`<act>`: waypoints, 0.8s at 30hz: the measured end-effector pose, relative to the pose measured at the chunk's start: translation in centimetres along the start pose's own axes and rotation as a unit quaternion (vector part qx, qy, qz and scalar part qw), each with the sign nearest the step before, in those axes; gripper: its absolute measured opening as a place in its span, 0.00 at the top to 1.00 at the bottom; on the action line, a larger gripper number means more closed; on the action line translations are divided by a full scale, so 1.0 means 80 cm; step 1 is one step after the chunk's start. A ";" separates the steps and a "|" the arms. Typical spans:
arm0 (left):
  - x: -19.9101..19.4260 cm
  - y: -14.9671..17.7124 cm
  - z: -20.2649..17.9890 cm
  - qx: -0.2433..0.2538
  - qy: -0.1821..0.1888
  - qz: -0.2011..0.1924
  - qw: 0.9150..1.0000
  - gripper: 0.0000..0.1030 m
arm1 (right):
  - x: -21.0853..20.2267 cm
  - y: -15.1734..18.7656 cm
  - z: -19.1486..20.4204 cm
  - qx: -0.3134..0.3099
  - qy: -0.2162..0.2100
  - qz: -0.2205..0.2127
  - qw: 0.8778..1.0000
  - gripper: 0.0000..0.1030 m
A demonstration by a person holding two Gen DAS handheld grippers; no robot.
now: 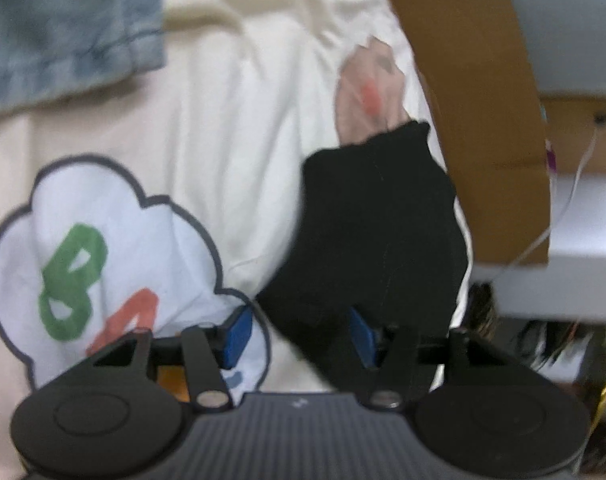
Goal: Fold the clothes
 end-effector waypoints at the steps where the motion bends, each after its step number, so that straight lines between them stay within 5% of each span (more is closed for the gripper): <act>1: 0.001 -0.001 0.000 -0.005 0.004 -0.002 1.000 0.46 | -0.001 -0.002 -0.002 0.002 0.002 -0.001 1.000 0.64; 2: 0.001 -0.002 -0.001 -0.003 0.006 -0.005 1.000 0.51 | 0.000 -0.002 -0.003 0.004 0.006 -0.002 1.000 0.80; 4: -0.001 0.000 -0.005 0.009 0.003 -0.017 1.000 0.66 | 0.000 -0.003 -0.003 0.005 0.008 -0.005 1.000 0.87; 5: -0.004 0.001 -0.006 0.015 0.006 -0.022 1.000 0.89 | -0.001 -0.004 -0.001 0.002 0.008 -0.006 1.000 0.89; 9: -0.019 0.000 -0.011 0.035 0.013 -0.044 0.998 0.94 | -0.006 -0.010 0.017 -0.019 0.000 -0.018 1.000 0.93; 13: -0.023 0.001 -0.009 0.043 0.009 -0.039 0.998 0.91 | -0.005 -0.015 0.026 -0.025 -0.001 -0.018 1.000 0.92; 15: -0.019 0.002 -0.004 0.037 -0.002 -0.032 0.999 0.77 | -0.007 -0.014 0.015 -0.019 0.005 -0.012 1.000 0.89; 18: -0.012 0.006 0.001 0.030 -0.006 -0.026 0.999 0.54 | -0.008 -0.009 -0.001 -0.004 0.007 -0.007 1.000 0.69; 24: 0.001 0.006 0.001 0.025 0.013 -0.014 0.999 0.47 | 0.001 -0.006 -0.008 0.017 -0.013 -0.009 1.000 0.67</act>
Point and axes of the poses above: each gripper's, at about its wrist camera, not at the fingertips, and x roughly the way its jaws point, z to its left, y to its underside, the point moved 4 cm from there along x, roughly the way its jaws point, and after that the axes turned 9 degrees about -x, right-handed, at the moved point
